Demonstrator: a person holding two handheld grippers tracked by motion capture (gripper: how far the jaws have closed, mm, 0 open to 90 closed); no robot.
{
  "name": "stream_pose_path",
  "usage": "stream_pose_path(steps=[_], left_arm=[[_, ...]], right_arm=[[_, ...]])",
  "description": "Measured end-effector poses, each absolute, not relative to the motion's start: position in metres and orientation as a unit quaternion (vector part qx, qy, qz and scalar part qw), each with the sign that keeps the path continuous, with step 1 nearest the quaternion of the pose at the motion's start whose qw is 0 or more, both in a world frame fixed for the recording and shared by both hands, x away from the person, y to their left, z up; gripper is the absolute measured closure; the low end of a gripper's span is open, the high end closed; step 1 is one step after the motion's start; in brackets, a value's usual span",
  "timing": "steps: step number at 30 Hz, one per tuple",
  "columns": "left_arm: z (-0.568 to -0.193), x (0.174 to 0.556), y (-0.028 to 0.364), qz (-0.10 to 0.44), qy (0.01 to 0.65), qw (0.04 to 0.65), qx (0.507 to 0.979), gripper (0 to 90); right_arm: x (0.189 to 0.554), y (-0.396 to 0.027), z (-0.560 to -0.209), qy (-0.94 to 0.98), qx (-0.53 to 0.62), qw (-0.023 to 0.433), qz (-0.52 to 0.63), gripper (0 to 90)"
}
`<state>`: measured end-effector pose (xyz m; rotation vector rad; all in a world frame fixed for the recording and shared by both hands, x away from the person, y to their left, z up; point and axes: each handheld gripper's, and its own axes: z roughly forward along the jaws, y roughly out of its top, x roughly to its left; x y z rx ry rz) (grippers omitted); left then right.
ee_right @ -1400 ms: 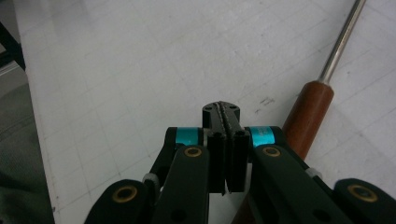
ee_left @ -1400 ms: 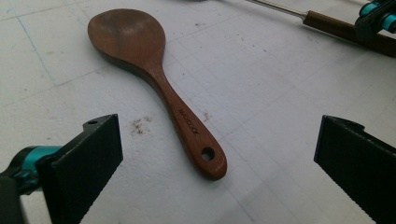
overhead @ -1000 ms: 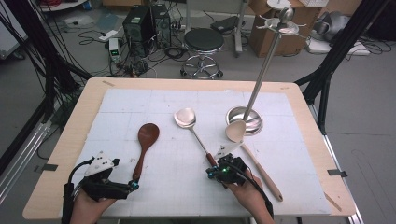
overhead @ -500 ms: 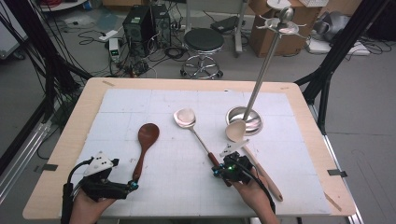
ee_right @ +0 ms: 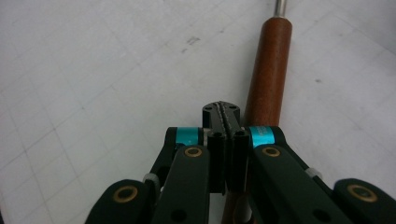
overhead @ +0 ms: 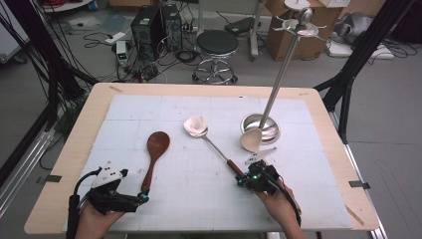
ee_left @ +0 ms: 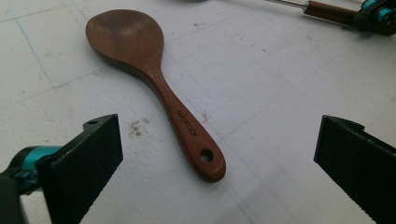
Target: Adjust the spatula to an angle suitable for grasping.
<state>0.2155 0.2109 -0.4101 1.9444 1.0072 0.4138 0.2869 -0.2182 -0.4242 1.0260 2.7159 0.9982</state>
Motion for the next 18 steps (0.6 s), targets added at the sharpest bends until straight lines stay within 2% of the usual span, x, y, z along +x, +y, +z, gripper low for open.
stream_pose_path(steps=[10, 11, 12, 14, 18], left_arm=[[-0.41, 0.216, 0.21, 0.167, 0.405, 0.441, 0.783, 1.7], [-0.41, 0.216, 0.21, 0.167, 0.406, 0.441, 0.783, 1.7], [-0.41, 0.216, 0.21, 0.167, 0.406, 0.441, 0.783, 1.7], [-0.41, 0.216, 0.21, 0.167, 0.405, 0.44, 0.784, 1.7], [-0.41, 0.216, 0.209, 0.168, 0.405, 0.442, 0.783, 1.7]], right_arm=[[0.286, -0.222, -0.42, 0.88, 0.329, 0.038, 0.341, 89.7], [0.285, -0.22, -0.418, 0.879, 0.325, 0.04, 0.347, 87.7], [0.285, -0.218, -0.413, 0.877, 0.325, 0.049, 0.349, 81.8], [0.285, -0.217, -0.411, 0.877, 0.325, 0.049, 0.35, 81.1], [0.291, -0.216, -0.403, 0.871, 0.33, 0.061, 0.359, 70.3]])
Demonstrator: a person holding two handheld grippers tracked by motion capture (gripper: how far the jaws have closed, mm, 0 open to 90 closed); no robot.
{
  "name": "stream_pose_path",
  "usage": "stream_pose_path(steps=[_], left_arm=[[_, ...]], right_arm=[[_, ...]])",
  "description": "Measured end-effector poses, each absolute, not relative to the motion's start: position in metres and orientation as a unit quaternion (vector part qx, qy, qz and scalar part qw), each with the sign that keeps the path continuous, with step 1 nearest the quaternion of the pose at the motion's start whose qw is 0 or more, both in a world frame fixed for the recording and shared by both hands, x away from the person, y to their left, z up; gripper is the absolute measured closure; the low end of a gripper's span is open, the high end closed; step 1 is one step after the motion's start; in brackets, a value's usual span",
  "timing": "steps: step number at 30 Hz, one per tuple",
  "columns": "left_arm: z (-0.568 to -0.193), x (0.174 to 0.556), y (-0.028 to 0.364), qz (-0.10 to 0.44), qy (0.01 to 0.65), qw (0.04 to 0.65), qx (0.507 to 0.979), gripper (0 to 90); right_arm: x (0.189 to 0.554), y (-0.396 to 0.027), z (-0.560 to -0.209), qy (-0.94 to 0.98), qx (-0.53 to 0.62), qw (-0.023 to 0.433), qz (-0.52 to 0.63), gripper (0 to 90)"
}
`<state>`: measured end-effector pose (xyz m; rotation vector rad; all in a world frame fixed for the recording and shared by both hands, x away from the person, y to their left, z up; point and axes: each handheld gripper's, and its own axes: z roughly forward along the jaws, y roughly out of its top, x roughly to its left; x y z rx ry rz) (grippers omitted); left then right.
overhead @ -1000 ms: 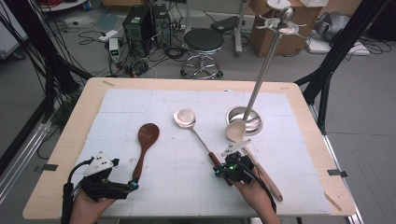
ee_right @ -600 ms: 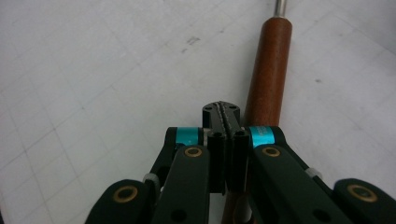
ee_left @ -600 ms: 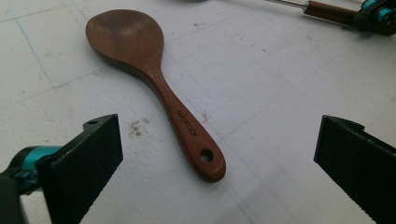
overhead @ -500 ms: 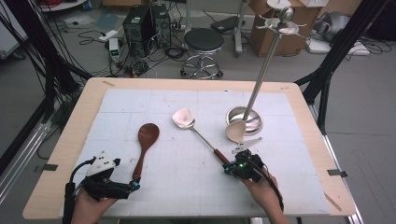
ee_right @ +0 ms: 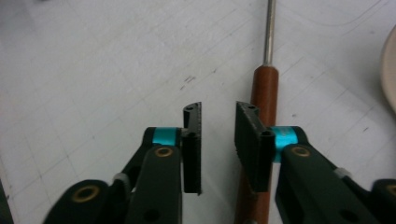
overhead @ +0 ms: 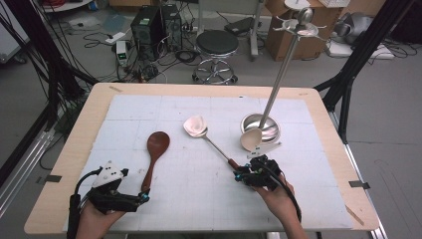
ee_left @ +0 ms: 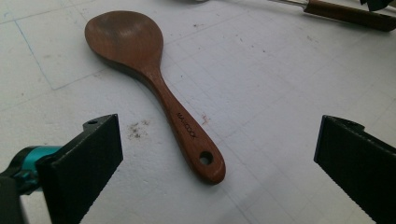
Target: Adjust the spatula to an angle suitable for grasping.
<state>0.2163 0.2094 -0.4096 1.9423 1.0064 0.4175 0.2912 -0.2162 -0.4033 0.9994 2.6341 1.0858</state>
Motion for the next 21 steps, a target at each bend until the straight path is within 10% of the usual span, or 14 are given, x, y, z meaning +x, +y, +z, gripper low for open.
stream_pose_path(steps=[7, 21], left_arm=[[-0.41, 0.217, 0.209, 0.168, 0.404, 0.442, 0.783, 1.7], [-0.41, 0.217, 0.21, 0.168, 0.405, 0.441, 0.783, 1.7]], right_arm=[[0.303, -0.216, -0.408, 0.87, 0.342, 0.076, 0.346, 58.2], [0.315, -0.209, -0.424, 0.877, 0.352, 0.088, 0.314, 66.3]])
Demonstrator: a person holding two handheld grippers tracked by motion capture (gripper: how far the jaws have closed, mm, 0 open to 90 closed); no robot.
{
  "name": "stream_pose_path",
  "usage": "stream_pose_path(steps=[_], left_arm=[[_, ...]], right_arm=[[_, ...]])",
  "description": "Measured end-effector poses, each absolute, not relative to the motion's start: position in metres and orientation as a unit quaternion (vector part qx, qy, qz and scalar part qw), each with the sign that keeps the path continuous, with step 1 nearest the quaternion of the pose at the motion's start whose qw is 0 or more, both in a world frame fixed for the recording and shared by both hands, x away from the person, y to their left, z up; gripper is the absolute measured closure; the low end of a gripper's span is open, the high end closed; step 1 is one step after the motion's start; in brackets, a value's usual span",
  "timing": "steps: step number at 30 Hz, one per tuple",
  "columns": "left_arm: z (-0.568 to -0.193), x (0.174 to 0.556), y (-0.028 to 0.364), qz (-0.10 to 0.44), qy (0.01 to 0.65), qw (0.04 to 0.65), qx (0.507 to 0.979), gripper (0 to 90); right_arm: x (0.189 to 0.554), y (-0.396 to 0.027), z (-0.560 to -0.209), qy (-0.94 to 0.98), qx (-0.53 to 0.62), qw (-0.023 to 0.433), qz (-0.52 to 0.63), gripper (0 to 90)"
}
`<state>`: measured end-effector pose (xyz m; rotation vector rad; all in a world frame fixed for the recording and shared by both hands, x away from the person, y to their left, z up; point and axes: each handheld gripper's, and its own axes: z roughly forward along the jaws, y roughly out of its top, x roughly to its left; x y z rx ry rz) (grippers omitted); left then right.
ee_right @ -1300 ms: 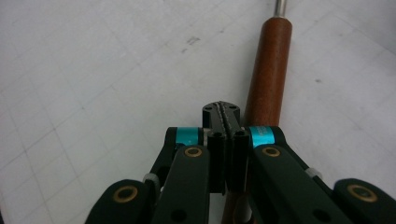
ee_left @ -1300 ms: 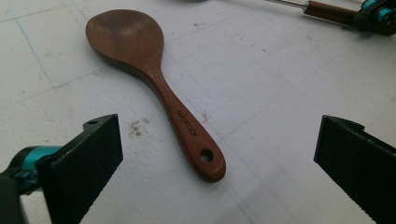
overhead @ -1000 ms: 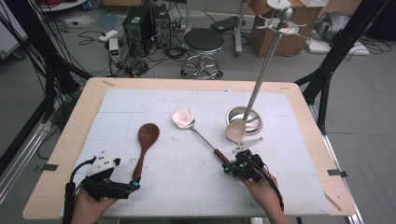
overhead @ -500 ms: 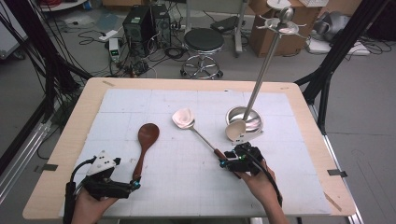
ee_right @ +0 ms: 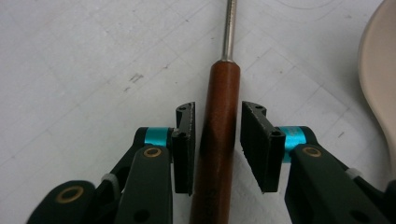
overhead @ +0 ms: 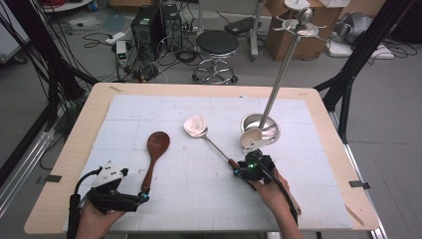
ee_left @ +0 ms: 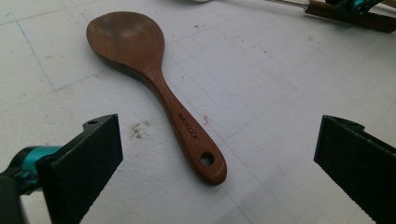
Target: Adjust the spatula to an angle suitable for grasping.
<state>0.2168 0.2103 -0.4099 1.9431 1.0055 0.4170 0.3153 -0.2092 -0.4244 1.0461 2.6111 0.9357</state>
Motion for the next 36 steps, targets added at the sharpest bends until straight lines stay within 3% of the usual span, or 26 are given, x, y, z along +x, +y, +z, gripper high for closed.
stream_pose_path(steps=[20, 36], left_arm=[[-0.41, 0.217, 0.21, 0.17, 0.406, 0.442, 0.782, 1.7], [-0.41, 0.217, 0.209, 0.171, 0.404, 0.441, 0.783, 1.7]], right_arm=[[0.315, -0.21, -0.425, 0.879, 0.351, 0.095, 0.308, 71.8], [0.29, -0.22, -0.421, 0.883, 0.328, 0.081, 0.326, 73.2]])
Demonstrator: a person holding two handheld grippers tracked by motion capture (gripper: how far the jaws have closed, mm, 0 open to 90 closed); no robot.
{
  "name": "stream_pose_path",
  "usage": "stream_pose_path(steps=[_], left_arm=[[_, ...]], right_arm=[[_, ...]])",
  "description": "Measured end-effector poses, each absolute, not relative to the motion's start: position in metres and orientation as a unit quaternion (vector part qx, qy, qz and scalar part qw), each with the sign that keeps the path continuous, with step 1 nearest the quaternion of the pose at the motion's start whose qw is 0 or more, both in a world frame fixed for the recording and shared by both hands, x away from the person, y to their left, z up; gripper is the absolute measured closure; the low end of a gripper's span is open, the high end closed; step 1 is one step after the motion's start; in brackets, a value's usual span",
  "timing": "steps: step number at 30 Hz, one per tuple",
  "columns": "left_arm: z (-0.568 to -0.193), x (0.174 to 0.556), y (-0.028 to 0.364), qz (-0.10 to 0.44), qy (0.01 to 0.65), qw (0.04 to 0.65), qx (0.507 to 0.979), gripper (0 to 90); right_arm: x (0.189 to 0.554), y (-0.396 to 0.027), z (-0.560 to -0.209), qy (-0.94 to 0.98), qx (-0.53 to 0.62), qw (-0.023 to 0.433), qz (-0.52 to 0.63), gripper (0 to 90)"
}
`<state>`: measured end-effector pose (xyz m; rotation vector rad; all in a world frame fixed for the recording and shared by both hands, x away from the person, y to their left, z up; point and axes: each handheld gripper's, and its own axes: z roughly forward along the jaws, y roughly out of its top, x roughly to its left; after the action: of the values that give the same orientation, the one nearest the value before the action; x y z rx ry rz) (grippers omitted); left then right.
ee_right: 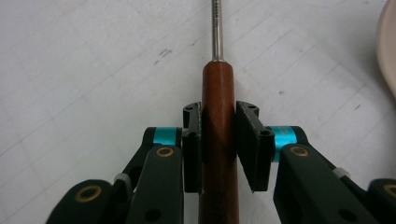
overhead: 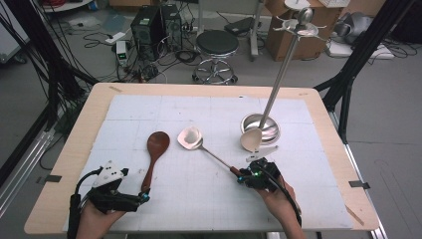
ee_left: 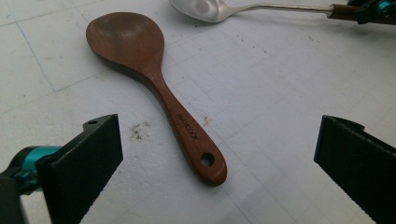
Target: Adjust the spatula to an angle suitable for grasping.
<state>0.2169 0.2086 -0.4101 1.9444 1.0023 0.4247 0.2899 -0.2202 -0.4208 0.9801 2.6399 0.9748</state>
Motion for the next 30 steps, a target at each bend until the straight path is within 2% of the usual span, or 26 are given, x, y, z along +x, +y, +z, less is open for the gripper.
stream_pose_path(steps=[9, 22, 24, 27, 30], left_arm=[[-0.41, 0.217, 0.207, 0.171, 0.402, 0.438, 0.786, 1.7], [-0.41, 0.217, 0.207, 0.171, 0.403, 0.439, 0.785, 1.7], [-0.41, 0.217, 0.207, 0.171, 0.403, 0.438, 0.785, 1.7], [-0.41, 0.217, 0.207, 0.171, 0.403, 0.438, 0.785, 1.7], [-0.41, 0.218, 0.206, 0.17, 0.4, 0.439, 0.786, 1.7]], right_arm=[[0.266, -0.227, -0.422, 0.887, 0.316, 0.079, 0.326, 73.1], [0.263, -0.232, -0.43, 0.884, 0.315, 0.07, 0.339, 72.1], [0.263, -0.232, -0.431, 0.884, 0.312, 0.069, 0.342, 71.0], [0.264, -0.231, -0.431, 0.883, 0.311, 0.062, 0.345, 64.9], [0.265, -0.228, -0.431, 0.884, 0.311, 0.066, 0.343, 64.1]])
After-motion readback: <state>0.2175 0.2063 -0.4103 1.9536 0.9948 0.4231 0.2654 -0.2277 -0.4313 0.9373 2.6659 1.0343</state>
